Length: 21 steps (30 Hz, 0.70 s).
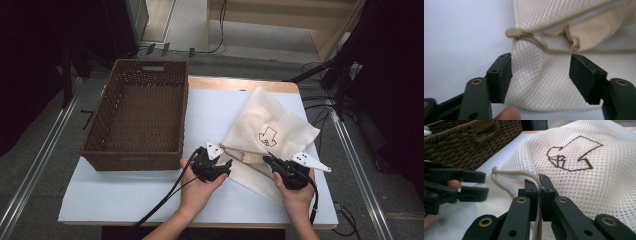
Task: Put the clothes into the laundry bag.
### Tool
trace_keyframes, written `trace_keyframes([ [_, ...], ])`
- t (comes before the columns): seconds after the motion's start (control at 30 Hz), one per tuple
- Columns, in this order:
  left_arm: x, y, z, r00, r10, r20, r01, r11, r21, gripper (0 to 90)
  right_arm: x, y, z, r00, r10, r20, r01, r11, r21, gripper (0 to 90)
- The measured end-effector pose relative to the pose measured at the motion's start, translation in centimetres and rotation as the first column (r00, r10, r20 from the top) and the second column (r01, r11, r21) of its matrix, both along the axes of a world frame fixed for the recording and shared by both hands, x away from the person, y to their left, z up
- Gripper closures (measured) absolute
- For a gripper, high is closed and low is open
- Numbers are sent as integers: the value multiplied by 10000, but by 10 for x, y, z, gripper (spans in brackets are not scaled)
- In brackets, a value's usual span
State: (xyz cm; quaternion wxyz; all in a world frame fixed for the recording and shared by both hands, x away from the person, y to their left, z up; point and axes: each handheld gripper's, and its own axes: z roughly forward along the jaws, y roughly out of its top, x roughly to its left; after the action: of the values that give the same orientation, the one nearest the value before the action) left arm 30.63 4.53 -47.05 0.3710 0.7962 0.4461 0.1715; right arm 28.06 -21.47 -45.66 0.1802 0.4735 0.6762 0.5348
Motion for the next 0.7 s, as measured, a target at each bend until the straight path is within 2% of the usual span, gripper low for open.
trace_keyframes([
  [0.1,4,-1,-5,9999,3,-124,0,9997,228,289,0,1,-1,10000,54,-23,-54,10000,-66,883],
  [0.17,6,-1,-5,9996,143,-256,-137,9996,245,293,1,1,-1,10000,46,-11,-46,10000,-67,884],
  [0.2,6,0,-6,9995,164,-257,-154,9992,361,306,1,1,-1,10000,51,-4,-51,10000,-63,883],
  [0.23,5,-1,-6,9996,266,-94,-260,9977,631,345,1,1,-1,10000,30,-2,-30,10000,-57,884],
  [0.27,5,-1,-5,9998,189,0,-189,9973,715,419,1,0,-1,10000,9,-3,-9,10000,-24,884],
  [0.3,5,0,-5,10000,52,-13,-51,9981,611,509,1,0,-1,10000,4,-9,-4,10000,-13,884],
  [0.37,4,2,-3,9986,-331,-411,343,9990,272,774,1,1,-1,10000,0,-9,0,10000,21,883],
  [0.4,2,2,-2,9971,-553,-519,563,9983,179,818,1,1,-1,10000,7,4,-7,10000,33,884],
  [0.47,-4,2,-1,9921,-1002,-754,1012,9948,92,846,0,1,0,10000,23,18,-23,10000,28,884],
  [0.57,-17,8,-1,9822,-1522,-1096,1488,9881,-388,854,0,-1,1,10000,-46,59,45,10000,37,884],
  [0.7,-40,17,-3,9677,-2205,-1225,2124,9742,-758,855,-1,-3,1,10000,-24,55,24,10000,16,884],
])
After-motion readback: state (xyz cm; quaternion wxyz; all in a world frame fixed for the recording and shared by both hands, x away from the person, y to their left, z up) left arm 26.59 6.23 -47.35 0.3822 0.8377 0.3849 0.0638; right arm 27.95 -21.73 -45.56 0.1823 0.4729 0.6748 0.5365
